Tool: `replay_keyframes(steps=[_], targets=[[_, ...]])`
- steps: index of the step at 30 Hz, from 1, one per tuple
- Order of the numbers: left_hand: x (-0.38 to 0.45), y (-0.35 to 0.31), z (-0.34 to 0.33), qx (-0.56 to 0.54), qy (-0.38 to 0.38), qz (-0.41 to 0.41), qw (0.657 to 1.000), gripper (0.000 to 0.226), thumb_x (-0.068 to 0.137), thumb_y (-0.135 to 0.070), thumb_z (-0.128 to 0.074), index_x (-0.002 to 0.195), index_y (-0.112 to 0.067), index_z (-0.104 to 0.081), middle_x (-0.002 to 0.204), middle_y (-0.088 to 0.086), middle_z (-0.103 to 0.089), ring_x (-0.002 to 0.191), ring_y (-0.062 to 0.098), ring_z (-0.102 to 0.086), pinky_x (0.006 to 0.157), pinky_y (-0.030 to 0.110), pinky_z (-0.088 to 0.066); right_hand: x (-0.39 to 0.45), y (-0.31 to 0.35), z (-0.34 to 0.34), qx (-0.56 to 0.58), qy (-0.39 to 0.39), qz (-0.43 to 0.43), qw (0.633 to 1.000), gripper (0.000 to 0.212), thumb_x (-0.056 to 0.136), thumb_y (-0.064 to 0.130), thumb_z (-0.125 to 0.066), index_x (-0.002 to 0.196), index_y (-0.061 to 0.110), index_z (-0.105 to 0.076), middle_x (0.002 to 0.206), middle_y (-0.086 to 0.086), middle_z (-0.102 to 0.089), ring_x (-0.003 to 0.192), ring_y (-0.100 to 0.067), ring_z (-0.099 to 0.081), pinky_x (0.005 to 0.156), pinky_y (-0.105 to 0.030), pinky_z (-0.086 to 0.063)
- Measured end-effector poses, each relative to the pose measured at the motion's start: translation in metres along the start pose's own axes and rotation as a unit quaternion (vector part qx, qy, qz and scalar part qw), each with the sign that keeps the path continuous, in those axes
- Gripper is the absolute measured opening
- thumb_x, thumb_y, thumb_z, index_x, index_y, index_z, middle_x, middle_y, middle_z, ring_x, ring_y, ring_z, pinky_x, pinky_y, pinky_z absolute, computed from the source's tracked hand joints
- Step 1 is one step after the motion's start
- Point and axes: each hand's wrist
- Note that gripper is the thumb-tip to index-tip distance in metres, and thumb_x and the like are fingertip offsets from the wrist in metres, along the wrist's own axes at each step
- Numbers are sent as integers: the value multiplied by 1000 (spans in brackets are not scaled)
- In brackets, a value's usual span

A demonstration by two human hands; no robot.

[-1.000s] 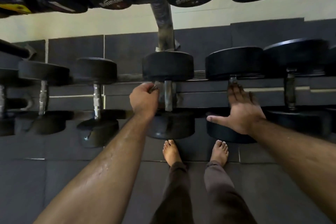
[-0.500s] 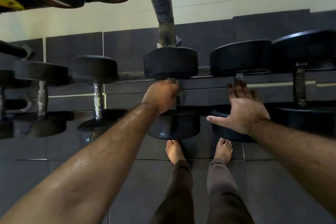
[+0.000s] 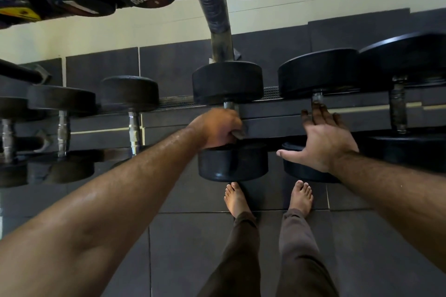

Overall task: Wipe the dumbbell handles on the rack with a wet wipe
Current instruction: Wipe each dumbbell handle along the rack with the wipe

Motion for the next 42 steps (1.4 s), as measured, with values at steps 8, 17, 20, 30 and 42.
replay_keyframes(steps=[8,17,20,30,42], targets=[[12,-15,-5,8,8,71,997,21,85,-15,-69,105,-18,-75,111,6,-72,104,33,-69,87,39,-56,0,-1,0,-3,-10,5,1000,141,61,112,-22,173,27,-9,178,-5,18,165,-27,15,134,-54,-5],[15,-10,3,-77,-94,146,982,22,84,-16,-67,104,-16,-76,109,8,-71,105,34,-67,87,40,-53,-2,-1,-4,-1,-50,9,999,140,62,112,-23,172,29,-4,179,-5,13,165,-29,14,133,-57,-9],[16,-13,-8,-81,-83,142,983,20,83,-14,-69,102,-17,-76,108,8,-72,103,34,-68,85,39,-54,-2,-1,-3,-1,-57,8,998,139,62,112,-25,172,30,-5,179,-5,13,165,-28,14,133,-57,-9],[16,-17,-18,-54,-111,145,982,21,84,-19,-69,103,-18,-76,108,8,-72,104,35,-68,87,39,-55,-5,-2,-7,17,-75,12,997,141,61,112,-27,172,28,-9,180,-4,7,166,-25,11,132,-58,-9],[11,-28,-19,-48,-164,224,960,25,85,-16,-67,107,-18,-79,109,11,-69,102,37,-66,89,44,-56,-11,-8,-19,40,-110,18,993,140,60,112,-32,172,29,-15,181,-4,2,166,-26,4,131,-59,-14]])
Point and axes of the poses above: each hand's wrist, its own x-axis towards the middle knuckle, its own z-axis out of the back of the hand, y = z × x
